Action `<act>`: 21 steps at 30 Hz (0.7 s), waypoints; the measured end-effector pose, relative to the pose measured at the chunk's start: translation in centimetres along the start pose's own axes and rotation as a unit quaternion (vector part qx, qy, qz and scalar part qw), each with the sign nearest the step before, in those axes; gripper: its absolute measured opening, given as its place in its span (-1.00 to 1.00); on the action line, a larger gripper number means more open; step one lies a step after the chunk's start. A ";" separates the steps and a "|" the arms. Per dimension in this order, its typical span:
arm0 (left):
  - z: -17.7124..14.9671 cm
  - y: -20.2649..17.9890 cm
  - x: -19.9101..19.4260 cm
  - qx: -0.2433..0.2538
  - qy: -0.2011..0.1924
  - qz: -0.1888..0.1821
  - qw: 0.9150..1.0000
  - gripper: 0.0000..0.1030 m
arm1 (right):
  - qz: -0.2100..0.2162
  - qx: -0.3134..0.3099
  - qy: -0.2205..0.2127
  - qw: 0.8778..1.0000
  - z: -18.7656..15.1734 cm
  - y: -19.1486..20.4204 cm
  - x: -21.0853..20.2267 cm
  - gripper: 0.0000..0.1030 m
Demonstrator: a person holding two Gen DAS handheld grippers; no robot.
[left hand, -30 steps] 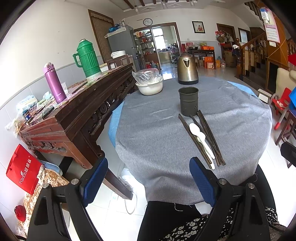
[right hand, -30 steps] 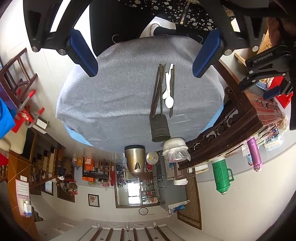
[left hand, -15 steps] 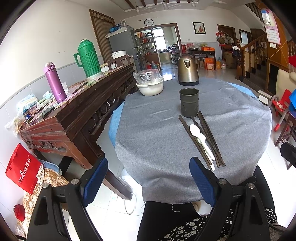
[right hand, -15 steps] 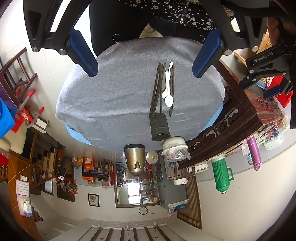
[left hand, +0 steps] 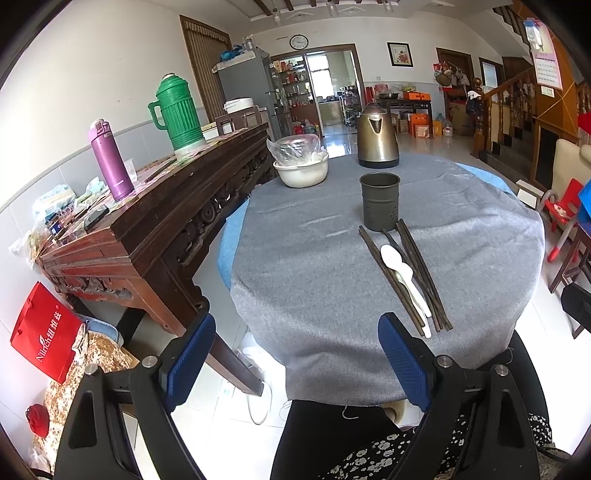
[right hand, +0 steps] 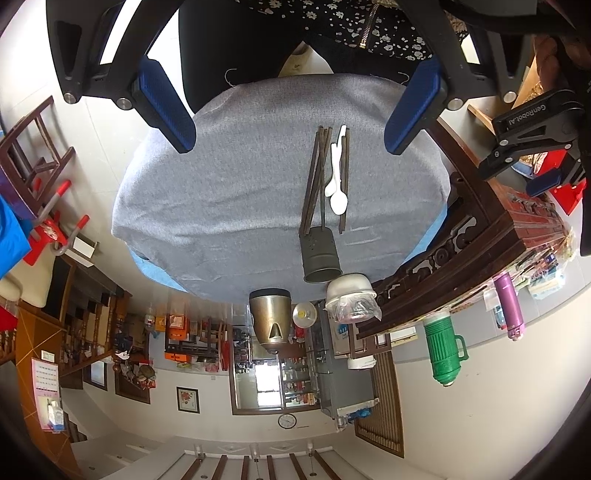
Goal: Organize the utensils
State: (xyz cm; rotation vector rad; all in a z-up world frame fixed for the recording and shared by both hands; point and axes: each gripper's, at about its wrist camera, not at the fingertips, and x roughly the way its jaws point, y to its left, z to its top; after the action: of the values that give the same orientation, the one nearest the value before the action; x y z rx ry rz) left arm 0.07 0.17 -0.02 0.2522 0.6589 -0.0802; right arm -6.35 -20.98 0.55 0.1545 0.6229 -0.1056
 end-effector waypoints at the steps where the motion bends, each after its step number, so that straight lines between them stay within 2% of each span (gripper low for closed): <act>1: 0.0 0.0 0.0 0.000 -0.001 0.001 1.000 0.75 | -0.001 -0.002 0.000 1.000 0.0 0.1 0.0 0.99; 12: 0.1 0.1 0.0 0.001 0.007 -0.002 1.000 0.75 | 0.001 -0.003 0.003 1.000 0.1 0.1 0.1 0.99; 21: 0.2 0.1 0.1 -0.002 -0.008 -0.002 1.000 0.75 | -0.004 -0.013 -0.006 1.000 0.1 0.5 0.3 0.99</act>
State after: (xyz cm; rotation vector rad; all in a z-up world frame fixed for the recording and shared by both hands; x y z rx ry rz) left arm 0.30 0.24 0.05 0.2462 0.6443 -0.0841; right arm -6.02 -20.56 0.53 0.1267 0.6132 -0.1070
